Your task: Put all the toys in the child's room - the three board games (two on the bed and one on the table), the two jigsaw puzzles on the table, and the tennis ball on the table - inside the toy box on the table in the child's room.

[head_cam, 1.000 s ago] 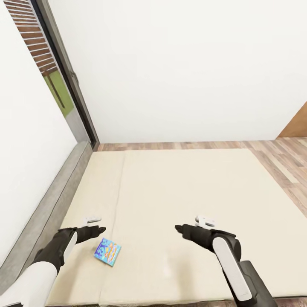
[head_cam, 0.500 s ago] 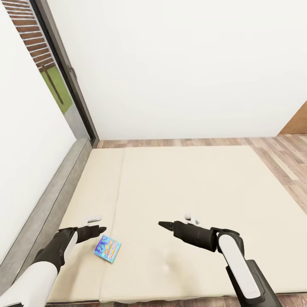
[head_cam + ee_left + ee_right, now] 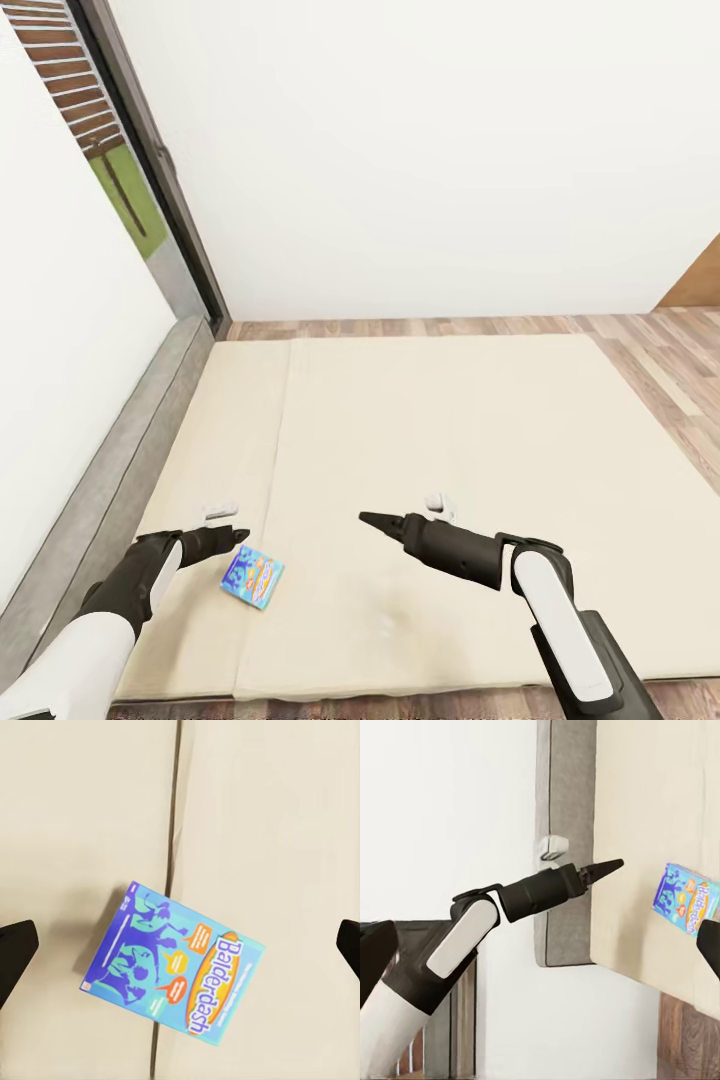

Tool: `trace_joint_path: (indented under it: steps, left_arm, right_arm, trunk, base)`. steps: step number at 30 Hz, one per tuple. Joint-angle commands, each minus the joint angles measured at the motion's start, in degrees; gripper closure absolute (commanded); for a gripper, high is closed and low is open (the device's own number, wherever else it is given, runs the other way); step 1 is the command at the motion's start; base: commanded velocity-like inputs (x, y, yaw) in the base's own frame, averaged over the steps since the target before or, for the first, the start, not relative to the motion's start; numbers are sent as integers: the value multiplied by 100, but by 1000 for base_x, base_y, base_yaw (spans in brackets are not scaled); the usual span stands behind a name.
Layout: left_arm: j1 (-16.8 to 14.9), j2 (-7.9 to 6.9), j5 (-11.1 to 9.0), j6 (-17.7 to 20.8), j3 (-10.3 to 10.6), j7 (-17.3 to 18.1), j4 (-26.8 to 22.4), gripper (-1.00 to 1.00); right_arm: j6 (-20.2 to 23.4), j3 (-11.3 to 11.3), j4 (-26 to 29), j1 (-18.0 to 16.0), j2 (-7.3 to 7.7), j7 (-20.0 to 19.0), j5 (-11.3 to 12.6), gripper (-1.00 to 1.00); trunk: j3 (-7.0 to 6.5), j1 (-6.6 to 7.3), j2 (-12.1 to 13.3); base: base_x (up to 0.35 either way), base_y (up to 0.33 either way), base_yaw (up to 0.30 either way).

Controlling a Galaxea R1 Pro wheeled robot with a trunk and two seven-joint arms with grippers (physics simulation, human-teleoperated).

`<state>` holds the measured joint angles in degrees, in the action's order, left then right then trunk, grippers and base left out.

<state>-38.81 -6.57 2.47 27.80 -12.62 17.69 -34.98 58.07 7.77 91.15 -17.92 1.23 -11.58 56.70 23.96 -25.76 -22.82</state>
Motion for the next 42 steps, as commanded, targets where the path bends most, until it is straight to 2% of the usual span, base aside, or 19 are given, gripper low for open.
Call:
trace_joint_path:
  steps: [1, 5, 15, 21, 23, 37, 42]
  left_arm:
    - [-3, 5, 26, 35, -30, 40, -10, -100]
    - [-4, 11, 26, 33, -30, 36, -16, -100]
    - [-3, 43, 26, 28, -22, 35, -22, -100]
    - [-1, 40, 26, 38, -24, 39, -115, -100]
    - [-2, 46, 26, 40, -24, 36, -123, -100]
    - [-13, 24, 18, 64, -33, 37, -147, -100]
    - [-84, 36, 17, 74, -35, 2, -147, -100]
  right_arm:
    - [15, 0, 1, -3, 2, -140, -64, -100]
    - [32, -4, 5, -1, 7, -453, -65, -100]
    - [52, 23, -1, -1, 1, -604, -55, -100]
    - [106, 9, 2, -1, -1, -1116, -61, -100]
    - [107, 7, 2, -1, 0, -1181, -62, -100]
    - [41, -17, 8, -1, 7, -1258, -80, -100]
    - [38, -173, 8, -1, 4, -1259, -79, -100]
  trunk:
    - [18, -3, -10]
    - [56, -3, -10]
    - [151, -3, -10]
    - [207, -3, -10]
    - [226, -3, -10]
    - [358, -3, -10]
    - [406, -3, -10]
  base:
    - [0, 0, 0]
    - [0, 0, 0]
    - [0, 0, 0]
    - [0, 0, 0]
    - [0, 0, 0]
    - [0, 0, 0]
    - [0, 0, 0]
